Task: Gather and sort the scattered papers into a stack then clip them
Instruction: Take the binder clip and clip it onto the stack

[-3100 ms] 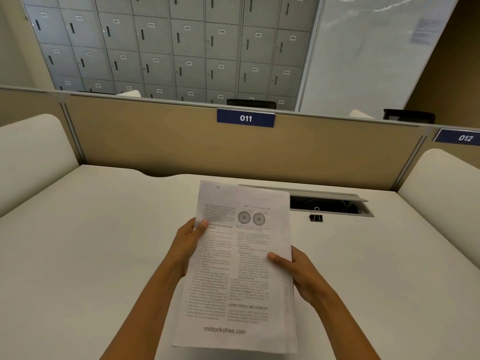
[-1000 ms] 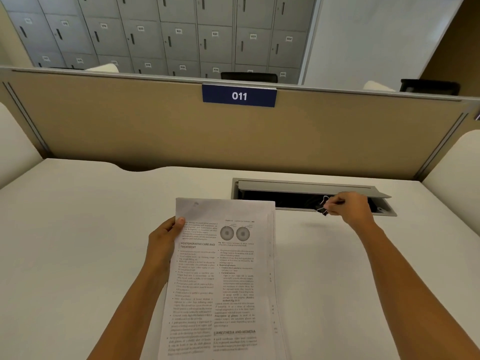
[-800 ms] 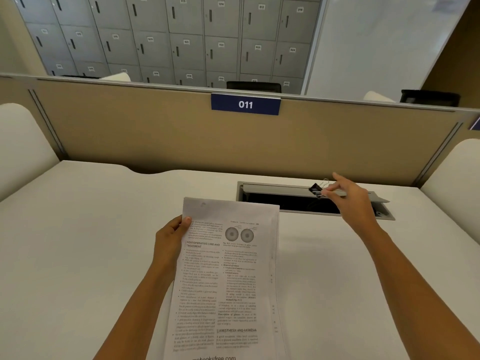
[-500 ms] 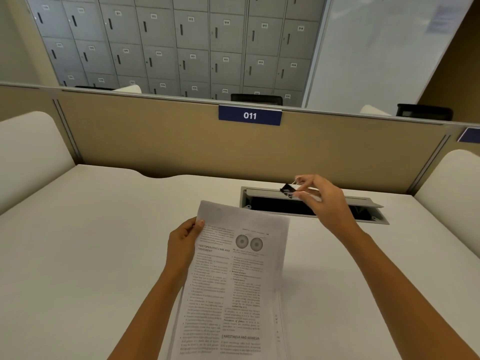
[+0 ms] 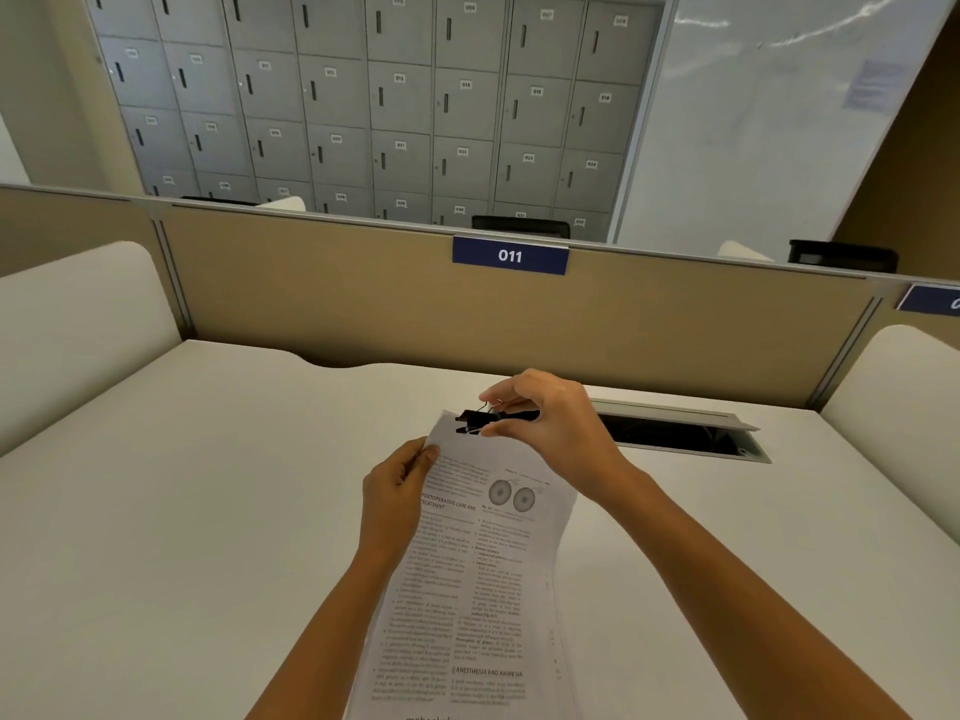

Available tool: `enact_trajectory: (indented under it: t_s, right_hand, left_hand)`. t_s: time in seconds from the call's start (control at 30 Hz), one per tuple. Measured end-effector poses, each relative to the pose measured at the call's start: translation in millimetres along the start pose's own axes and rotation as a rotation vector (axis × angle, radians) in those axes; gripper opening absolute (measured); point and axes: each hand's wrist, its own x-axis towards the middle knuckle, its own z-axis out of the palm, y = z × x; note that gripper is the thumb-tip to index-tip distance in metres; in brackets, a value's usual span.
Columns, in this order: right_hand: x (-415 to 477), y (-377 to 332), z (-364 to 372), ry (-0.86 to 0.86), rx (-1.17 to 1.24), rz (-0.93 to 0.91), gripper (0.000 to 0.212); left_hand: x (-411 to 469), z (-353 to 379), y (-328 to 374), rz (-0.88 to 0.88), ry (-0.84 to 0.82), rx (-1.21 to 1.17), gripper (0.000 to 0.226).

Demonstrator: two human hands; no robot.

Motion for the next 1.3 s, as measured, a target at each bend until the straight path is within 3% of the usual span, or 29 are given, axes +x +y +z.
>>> enact_trajectory:
  t_s: [0.23,0.53,0.8,0.9,0.97,1.03,1.1,1.17,1.3]
  right_hand:
    - [3,-8,-1,0.072,0.01,-0.013,0.027]
    - [9,-9,-10,-0.068,0.143,0.077,0.026]
    - [9,-12,-10,-0.214,0.069,0.121,0.046]
    - [5,-11,-5,-0.247,-0.004,0.113,0.066]
    - [2,-9,-6,-0.18,-0.02,0.113,0.075]
    - [-5,0,-12,0.011,0.002,0.131,0.077]
    - [-18,15,-14,0.26,0.099,0.202,0.079]
    - [-39,33,-8,0.369,0.288,0.342,0.08]
    - [-84,58,18,0.051,0.563,0.602,0.066]
  left_hand:
    - [-6,-1,5,0.043,-0.004,-0.016,0.015]
    - [-8,-2,15,0.079,-0.034,-0.029,0.016]
    - [-10,-2,11,0.077,-0.036,-0.013,0.017]
    - [-9,-1,12,0.087,-0.052,-0.017,0.017]
    - [-8,-1,12,0.073,-0.051,-0.038,0.016]
    - [-3,-4,12,0.044,-0.037,-0.091,0.017]
    - [1,-10,12,0.008,-0.022,-0.158,0.019]
    - [7,-17,14,-0.037,0.006,-0.245,0.019]
    - [22,-28,19,-0.145,0.065,-0.397,0.02]
